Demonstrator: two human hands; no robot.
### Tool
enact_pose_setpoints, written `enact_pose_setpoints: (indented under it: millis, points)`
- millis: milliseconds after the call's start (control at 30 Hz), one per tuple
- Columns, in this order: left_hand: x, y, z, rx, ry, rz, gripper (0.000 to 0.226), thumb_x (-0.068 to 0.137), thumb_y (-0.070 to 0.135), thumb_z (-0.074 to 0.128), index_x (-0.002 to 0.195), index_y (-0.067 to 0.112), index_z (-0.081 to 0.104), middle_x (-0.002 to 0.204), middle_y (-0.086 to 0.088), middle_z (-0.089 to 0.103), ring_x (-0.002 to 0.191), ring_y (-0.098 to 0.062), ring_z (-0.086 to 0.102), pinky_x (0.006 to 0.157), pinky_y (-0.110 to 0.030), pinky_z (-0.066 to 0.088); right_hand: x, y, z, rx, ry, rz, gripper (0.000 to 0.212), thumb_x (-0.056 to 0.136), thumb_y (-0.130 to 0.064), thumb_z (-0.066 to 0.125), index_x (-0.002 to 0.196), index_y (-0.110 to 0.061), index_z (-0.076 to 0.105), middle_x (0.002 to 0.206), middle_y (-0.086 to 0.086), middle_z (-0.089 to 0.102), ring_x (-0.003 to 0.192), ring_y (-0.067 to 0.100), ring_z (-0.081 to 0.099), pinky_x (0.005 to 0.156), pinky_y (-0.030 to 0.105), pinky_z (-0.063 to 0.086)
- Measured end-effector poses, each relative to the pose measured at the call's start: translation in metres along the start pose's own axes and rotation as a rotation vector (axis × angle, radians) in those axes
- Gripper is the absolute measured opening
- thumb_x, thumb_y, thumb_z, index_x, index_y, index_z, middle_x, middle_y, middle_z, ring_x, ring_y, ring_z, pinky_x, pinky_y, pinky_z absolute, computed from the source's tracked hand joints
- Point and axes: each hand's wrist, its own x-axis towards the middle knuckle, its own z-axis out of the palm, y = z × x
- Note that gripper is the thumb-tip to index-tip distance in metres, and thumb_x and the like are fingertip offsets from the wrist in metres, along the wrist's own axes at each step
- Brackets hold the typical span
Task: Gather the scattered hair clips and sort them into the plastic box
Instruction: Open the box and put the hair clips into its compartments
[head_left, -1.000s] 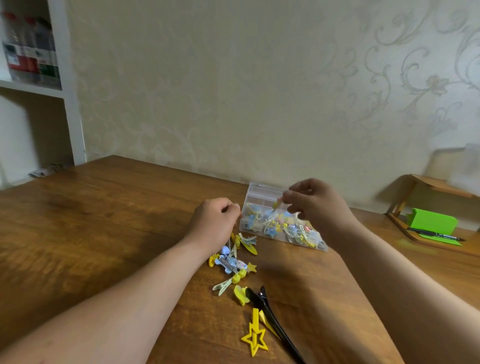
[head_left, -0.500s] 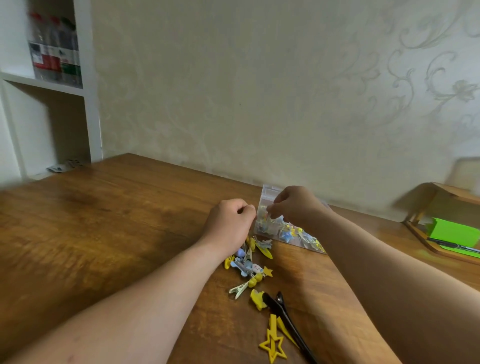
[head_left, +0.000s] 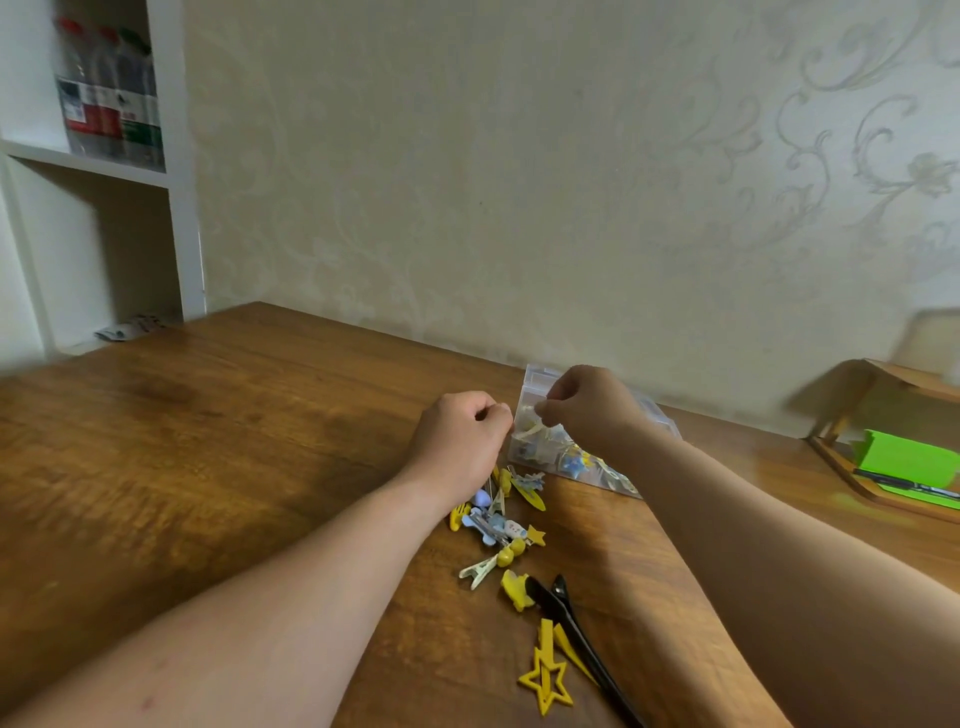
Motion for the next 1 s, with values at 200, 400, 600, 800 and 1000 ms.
enact_pose_setpoints:
  millis: [200, 400, 600, 800, 1000]
  points:
    - [0.0, -0.001, 0.0, 0.005, -0.005, -0.003, 0.036, 0.107, 0.034, 0.054, 0.09, 0.011, 0.077, 0.084, -0.012, 0.075, 0.087, -0.031, 0.071, 0.077, -0.047, 0.059, -0.018, 0.004, -0.007, 0.143, 0.145, -0.065, 0.012, 0.096, -0.024, 0.073, 0.095, -0.014, 0.067, 0.088, 0.002, 0.075, 0.067, 0.018, 0.061, 0.057, 0.029, 0.045]
    - [-0.003, 0.001, 0.0, -0.01, -0.014, -0.004, 0.035, 0.107, 0.032, 0.055, 0.088, 0.014, 0.077, 0.084, -0.011, 0.074, 0.085, -0.03, 0.069, 0.067, -0.033, 0.048, -0.072, 0.014, -0.021, 0.279, 0.3, -0.12, 0.013, 0.095, -0.028, 0.076, 0.092, -0.019, 0.067, 0.081, -0.001, 0.073, 0.067, 0.01, 0.062, 0.058, 0.025, 0.045]
    - [-0.003, 0.004, -0.002, -0.013, -0.007, -0.015, 0.034, 0.108, 0.03, 0.055, 0.084, 0.02, 0.078, 0.078, -0.001, 0.073, 0.079, -0.022, 0.068, 0.071, -0.034, 0.052, -0.089, 0.034, -0.019, 0.356, 0.263, -0.073, 0.015, 0.095, -0.026, 0.078, 0.087, -0.019, 0.068, 0.079, 0.0, 0.073, 0.063, 0.006, 0.06, 0.062, 0.026, 0.045]
    - [-0.003, 0.003, 0.0, -0.012, 0.005, -0.007, 0.034, 0.109, 0.03, 0.054, 0.085, 0.022, 0.077, 0.079, -0.001, 0.072, 0.071, -0.019, 0.064, 0.066, -0.033, 0.049, -0.107, 0.043, 0.007, 0.183, 0.102, -0.119, 0.009, 0.1, -0.033, 0.067, 0.092, -0.028, 0.069, 0.081, -0.009, 0.072, 0.075, 0.002, 0.067, 0.066, 0.025, 0.052]
    - [-0.002, 0.003, 0.001, -0.021, 0.011, -0.006, 0.034, 0.109, 0.028, 0.055, 0.085, 0.018, 0.077, 0.079, -0.003, 0.072, 0.07, -0.021, 0.061, 0.069, -0.037, 0.051, -0.107, 0.037, 0.011, -0.121, -0.001, -0.24, 0.024, 0.102, -0.037, 0.057, 0.122, -0.041, 0.07, 0.091, -0.014, 0.073, 0.08, 0.008, 0.066, 0.074, 0.031, 0.056]
